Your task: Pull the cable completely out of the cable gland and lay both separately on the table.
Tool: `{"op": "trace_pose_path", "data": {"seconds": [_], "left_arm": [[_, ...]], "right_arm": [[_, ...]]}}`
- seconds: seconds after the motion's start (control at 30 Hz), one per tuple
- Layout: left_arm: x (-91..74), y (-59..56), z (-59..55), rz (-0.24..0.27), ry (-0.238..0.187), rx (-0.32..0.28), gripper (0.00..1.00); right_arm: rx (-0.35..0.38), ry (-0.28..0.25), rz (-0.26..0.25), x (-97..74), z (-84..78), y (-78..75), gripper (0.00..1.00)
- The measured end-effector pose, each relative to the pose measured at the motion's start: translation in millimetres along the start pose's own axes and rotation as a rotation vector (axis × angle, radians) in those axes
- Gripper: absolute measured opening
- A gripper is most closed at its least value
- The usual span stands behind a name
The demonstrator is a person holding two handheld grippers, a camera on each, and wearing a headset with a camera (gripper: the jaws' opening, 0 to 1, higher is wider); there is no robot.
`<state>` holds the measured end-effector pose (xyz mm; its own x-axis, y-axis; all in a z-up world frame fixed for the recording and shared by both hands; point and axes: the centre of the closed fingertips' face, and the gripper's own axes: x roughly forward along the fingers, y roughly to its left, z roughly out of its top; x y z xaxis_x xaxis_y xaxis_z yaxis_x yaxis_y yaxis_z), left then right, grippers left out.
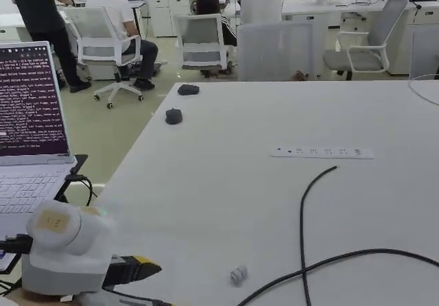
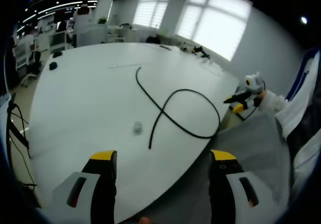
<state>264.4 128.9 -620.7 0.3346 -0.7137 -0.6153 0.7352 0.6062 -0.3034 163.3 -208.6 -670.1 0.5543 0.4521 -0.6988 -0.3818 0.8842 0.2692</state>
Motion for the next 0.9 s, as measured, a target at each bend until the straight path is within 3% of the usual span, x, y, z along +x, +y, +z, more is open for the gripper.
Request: {"op": "trace_pose_path", "data": {"seconds": [0.33, 0.73, 0.9], "left_arm": [[1.8, 0.3, -4.3, 0.013, 0.0, -0.034, 0.73], [3.6, -0.6, -15.5, 0.011, 0.007, -0.063, 0.71], [8.2, -0.5, -23.1, 0.008, 0.031, -0.07, 0.71]], "right_arm": [[0.0, 0.032, -0.004, 3.7, 3.4, -7.2, 0.59], [-0.01, 0.083, 0.012, 9.3, -9.4, -3.6, 0.59], [-0.054, 0.136, 0.021, 16.7, -16.1, -1.0, 0.58]]}}
